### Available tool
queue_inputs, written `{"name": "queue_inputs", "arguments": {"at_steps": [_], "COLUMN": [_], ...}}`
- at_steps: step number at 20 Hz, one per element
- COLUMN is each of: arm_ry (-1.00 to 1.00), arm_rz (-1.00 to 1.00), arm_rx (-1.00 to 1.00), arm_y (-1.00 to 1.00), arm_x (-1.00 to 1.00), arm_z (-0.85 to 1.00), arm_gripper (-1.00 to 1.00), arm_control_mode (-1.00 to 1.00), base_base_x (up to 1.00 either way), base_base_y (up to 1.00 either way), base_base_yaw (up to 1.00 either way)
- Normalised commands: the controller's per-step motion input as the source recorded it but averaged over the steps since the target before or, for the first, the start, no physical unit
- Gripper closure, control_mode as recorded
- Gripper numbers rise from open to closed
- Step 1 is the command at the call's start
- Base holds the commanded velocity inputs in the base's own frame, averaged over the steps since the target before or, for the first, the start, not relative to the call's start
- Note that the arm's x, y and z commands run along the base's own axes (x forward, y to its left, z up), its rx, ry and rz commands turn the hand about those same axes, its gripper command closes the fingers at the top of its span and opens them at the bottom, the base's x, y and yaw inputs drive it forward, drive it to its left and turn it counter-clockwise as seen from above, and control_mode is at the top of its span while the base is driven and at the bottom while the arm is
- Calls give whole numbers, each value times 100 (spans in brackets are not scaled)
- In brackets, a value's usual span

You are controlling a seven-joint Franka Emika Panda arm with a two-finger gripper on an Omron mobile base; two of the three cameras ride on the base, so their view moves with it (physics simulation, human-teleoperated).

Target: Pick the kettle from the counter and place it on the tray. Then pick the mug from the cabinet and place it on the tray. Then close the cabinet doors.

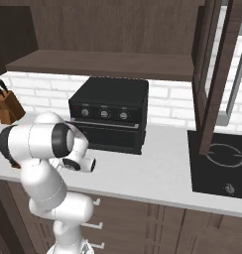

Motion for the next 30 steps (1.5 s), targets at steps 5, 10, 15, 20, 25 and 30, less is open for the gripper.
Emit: {"name": "queue_inputs", "arguments": {"at_steps": [5, 10, 15, 20, 25, 30], "arm_ry": [0, 0, 0, 0, 1, 8], "arm_rz": [-9, -11, -11, -14, -19, -25], "arm_rx": [0, 0, 0, 0, 0, 0], "arm_y": [-17, -19, -17, -19, -27, -44], "arm_x": [-29, -36, -35, -42, -44, -36], "arm_z": [36, 52, 56, 57, 60, 49], "arm_gripper": [-100, -100, -100, -100, -100, -100], "arm_control_mode": [-100, -100, -100, -100, -100, -100], "base_base_x": [0, 0, 0, 0, 0, 0], "base_base_y": [0, 0, 0, 0, 0, 0], "base_base_yaw": [0, 0, 0, 0, 0, 0]}}
